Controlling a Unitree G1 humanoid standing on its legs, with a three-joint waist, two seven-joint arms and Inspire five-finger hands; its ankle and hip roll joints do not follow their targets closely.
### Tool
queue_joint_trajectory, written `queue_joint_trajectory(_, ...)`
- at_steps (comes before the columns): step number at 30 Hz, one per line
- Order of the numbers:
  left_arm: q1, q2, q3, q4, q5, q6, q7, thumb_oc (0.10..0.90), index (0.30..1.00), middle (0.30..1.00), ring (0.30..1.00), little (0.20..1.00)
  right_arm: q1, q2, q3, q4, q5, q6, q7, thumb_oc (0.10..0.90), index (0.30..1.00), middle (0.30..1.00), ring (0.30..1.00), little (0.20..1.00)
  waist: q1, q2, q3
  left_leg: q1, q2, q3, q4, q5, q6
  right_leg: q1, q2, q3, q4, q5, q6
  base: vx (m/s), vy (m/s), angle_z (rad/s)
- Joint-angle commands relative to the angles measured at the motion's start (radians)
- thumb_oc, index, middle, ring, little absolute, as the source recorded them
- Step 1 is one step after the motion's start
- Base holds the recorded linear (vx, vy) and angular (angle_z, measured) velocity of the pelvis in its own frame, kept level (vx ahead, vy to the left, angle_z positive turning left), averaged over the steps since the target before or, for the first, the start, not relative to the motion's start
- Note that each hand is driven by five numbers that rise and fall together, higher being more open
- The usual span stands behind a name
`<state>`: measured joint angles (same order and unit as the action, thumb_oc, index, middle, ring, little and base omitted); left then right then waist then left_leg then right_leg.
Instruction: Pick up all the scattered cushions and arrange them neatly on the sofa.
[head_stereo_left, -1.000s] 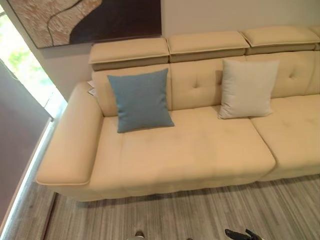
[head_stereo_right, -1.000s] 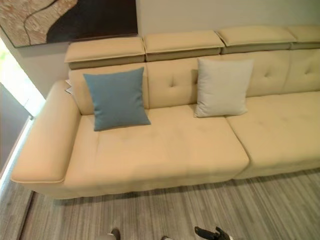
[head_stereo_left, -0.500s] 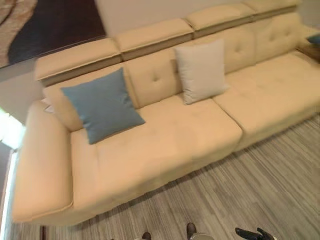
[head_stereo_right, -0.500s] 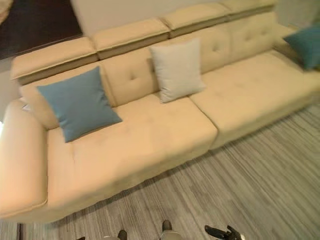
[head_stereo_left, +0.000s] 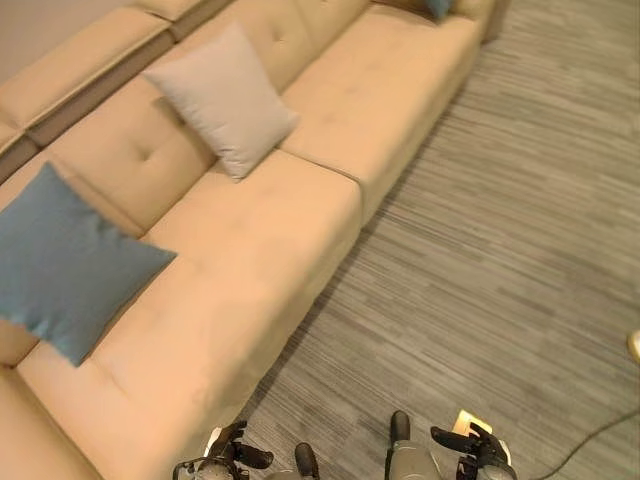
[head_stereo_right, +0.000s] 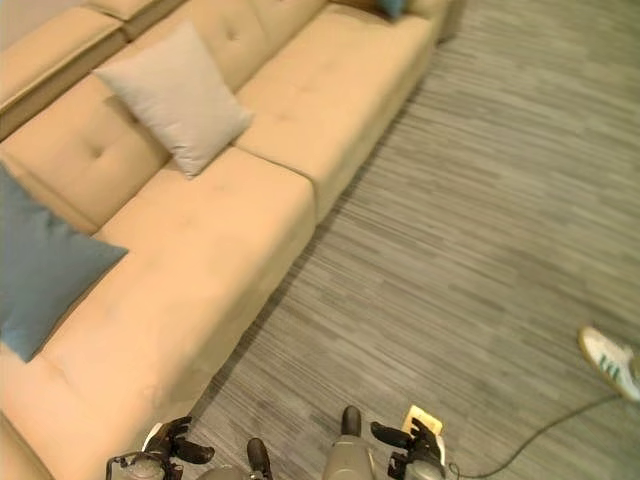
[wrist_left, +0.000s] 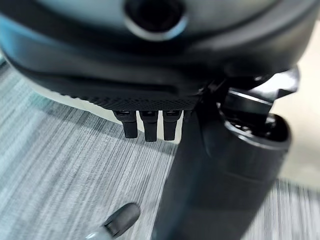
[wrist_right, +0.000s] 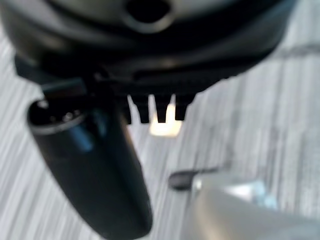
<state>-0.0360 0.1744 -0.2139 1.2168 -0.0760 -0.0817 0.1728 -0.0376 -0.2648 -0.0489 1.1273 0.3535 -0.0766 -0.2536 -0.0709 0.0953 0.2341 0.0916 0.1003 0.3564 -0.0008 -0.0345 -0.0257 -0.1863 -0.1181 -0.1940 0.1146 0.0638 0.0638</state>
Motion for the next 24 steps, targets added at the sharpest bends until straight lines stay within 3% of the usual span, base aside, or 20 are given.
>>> queue_joint_trajectory(1, -0.026, 0.018, 0.035, 0.018, 0.026, -0.019, 0.036, 0.8, 0.9, 0.9, 0.9, 0.9, -0.034, -0.046, 0.002, -0.02, -0.019, -0.035, -0.032, 0.8, 0.9, 0.9, 0.9, 0.9, 0.036, -0.017, -0.038, -0.03, -0.006, -0.009, 0.026, -0.084, -0.026, 0.065, -0.174, -0.187, -0.034, -0.025, 0.095, 0.09, -0.183, -1.77)
queue_joint_trajectory(3, -0.028, 0.016, 0.043, 0.019, 0.015, -0.024, 0.034, 0.8, 0.9, 0.9, 0.9, 0.9, -0.025, -0.035, 0.016, -0.017, -0.014, -0.036, -0.016, 0.8, 0.9, 0.9, 0.9, 0.9, 0.042, -0.021, -0.049, -0.01, 0.007, 0.013, 0.025, -0.101, -0.036, 0.086, -0.17, -0.205, -0.052, -0.036, 0.113, 0.13, -0.247, -1.67)
queue_joint_trajectory(7, -0.038, 0.011, 0.027, -0.021, 0.01, -0.046, 0.032, 0.8, 0.9, 0.9, 0.9, 0.9, 0.0, -0.056, 0.009, 0.009, 0.012, -0.04, 0.025, 0.8, 0.9, 0.9, 0.9, 0.9, 0.012, -0.021, -0.055, 0.008, 0.043, 0.052, 0.029, -0.057, -0.056, 0.069, -0.135, -0.153, -0.031, -0.051, 0.095, 0.11, -0.297, -0.97)
queue_joint_trajectory(10, -0.056, 0.0, 0.008, -0.032, -0.015, -0.053, 0.025, 0.8, 0.9, 0.9, 0.9, 0.9, 0.009, -0.07, -0.015, 0.037, 0.041, -0.049, 0.024, 0.8, 0.9, 0.9, 0.9, 0.9, -0.011, 0.002, -0.058, 0.024, 0.094, 0.041, 0.046, -0.046, -0.096, 0.088, -0.094, -0.147, -0.018, -0.113, 0.083, 0.13, -0.326, -0.24)
queue_joint_trajectory(12, -0.063, -0.006, 0.004, -0.046, -0.039, -0.057, 0.022, 0.8, 0.9, 0.9, 0.9, 0.9, 0.012, -0.075, -0.019, 0.053, 0.061, -0.054, 0.027, 0.8, 0.9, 0.9, 0.9, 0.9, -0.017, 0.01, -0.051, -0.001, 0.173, 0.039, 0.17, 0.023, -0.133, 0.128, -0.04, -0.15, -0.034, -0.155, 0.047, 0.21, -0.426, 0.02)
queue_joint_trajectory(14, -0.073, -0.011, 0.001, -0.065, -0.058, -0.061, 0.024, 0.8, 0.9, 0.9, 0.9, 0.9, -0.001, -0.085, -0.012, 0.05, 0.067, -0.055, 0.027, 0.8, 0.9, 0.9, 0.9, 0.9, -0.003, -0.004, -0.028, -0.049, 0.207, -0.005, 0.313, 0.097, -0.117, 0.158, -0.01, -0.147, -0.05, -0.152, 0.008, 0.14, -0.416, -0.24)
queue_joint_trajectory(15, -0.072, -0.012, -0.009, -0.074, -0.057, -0.06, 0.022, 0.8, 0.9, 0.9, 0.9, 0.9, -0.003, -0.085, -0.005, 0.044, 0.066, -0.055, 0.022, 0.8, 0.9, 0.9, 0.9, 0.9, 0.009, -0.011, -0.019, -0.067, 0.2, -0.035, 0.344, 0.117, -0.114, 0.176, 0.0, -0.135, -0.059, -0.157, -0.002, 0.15, -0.276, -0.42)
queue_joint_trajectory(16, -0.068, -0.016, -0.016, -0.077, -0.056, -0.058, 0.024, 0.8, 0.9, 0.9, 0.9, 0.9, 0.0, -0.084, 0.006, 0.033, 0.062, -0.053, 0.022, 0.8, 0.9, 0.9, 0.9, 0.9, 0.023, -0.024, -0.01, -0.098, 0.171, -0.08, 0.363, 0.098, -0.102, 0.19, 0.007, -0.116, -0.068, -0.162, -0.007, 0.34, -0.329, -0.36)
queue_joint_trajectory(17, -0.061, -0.025, -0.008, -0.062, -0.081, -0.052, 0.025, 0.8, 0.9, 0.9, 0.9, 0.9, 0.005, -0.076, 0.037, 0.005, 0.053, -0.053, 0.031, 0.8, 0.9, 0.9, 0.9, 0.9, 0.058, -0.054, 0.004, -0.194, 0.102, -0.156, 0.356, 0.045, -0.082, 0.216, 0.024, -0.068, -0.079, -0.176, -0.009, 0.28, -0.236, -0.35)
queue_joint_trajectory(19, -0.061, -0.025, -0.008, -0.062, -0.081, -0.052, 0.025, 0.8, 0.9, 0.9, 0.9, 0.9, 0.005, -0.076, 0.037, 0.004, 0.053, -0.053, 0.031, 0.8, 0.9, 0.9, 0.9, 0.9, 0.057, -0.056, 0.0, -0.197, 0.1, -0.156, 0.353, 0.049, -0.081, 0.212, 0.023, -0.068, -0.08, -0.174, -0.009, 0.25, -0.167, -0.66)
queue_joint_trajectory(20, -0.052, -0.03, 0.023, -0.027, -0.114, -0.047, 0.028, 0.8, 0.9, 0.9, 0.9, 0.9, 0.012, -0.063, 0.076, -0.025, 0.026, -0.056, 0.04, 0.8, 0.9, 0.9, 0.9, 0.9, 0.101, -0.07, 0.006, -0.257, 0.098, -0.174, 0.227, 0.073, -0.088, 0.252, 0.052, -0.045, -0.095, -0.193, -0.006, 0.31, -0.173, -0.71)
queue_joint_trajectory(21, -0.052, -0.029, 0.023, -0.026, -0.114, -0.047, 0.028, 0.8, 0.9, 0.9, 0.9, 0.9, 0.012, -0.062, 0.076, -0.025, 0.026, -0.056, 0.04, 0.8, 0.9, 0.9, 0.9, 0.9, 0.102, -0.072, 0.008, -0.25, 0.095, -0.172, 0.22, 0.076, -0.088, 0.256, 0.05, -0.044, -0.096, -0.194, -0.005, 0.57, -0.253, -0.65)
queue_joint_trajectory(22, -0.045, -0.032, 0.036, -0.009, -0.118, -0.041, 0.021, 0.8, 0.9, 0.9, 0.9, 0.9, 0.007, -0.054, 0.104, -0.033, 0.003, -0.051, 0.044, 0.8, 0.9, 0.9, 0.9, 0.9, 0.132, -0.067, 0.01, -0.29, 0.067, -0.185, 0.123, 0.134, -0.096, 0.288, 0.084, -0.031, -0.099, -0.208, -0.005, 0.39, -0.126, -0.49)
queue_joint_trajectory(24, -0.037, -0.026, 0.047, -0.001, -0.114, -0.035, 0.021, 0.8, 0.9, 0.9, 0.9, 0.9, -0.003, -0.051, 0.136, -0.053, -0.032, -0.046, 0.047, 0.8, 0.9, 0.9, 0.9, 0.9, 0.17, -0.068, 0.015, -0.349, 0.018, -0.204, 0.066, 0.15, -0.093, 0.325, 0.118, 0.002, -0.108, -0.225, -0.009, 0.46, -0.133, -0.8)
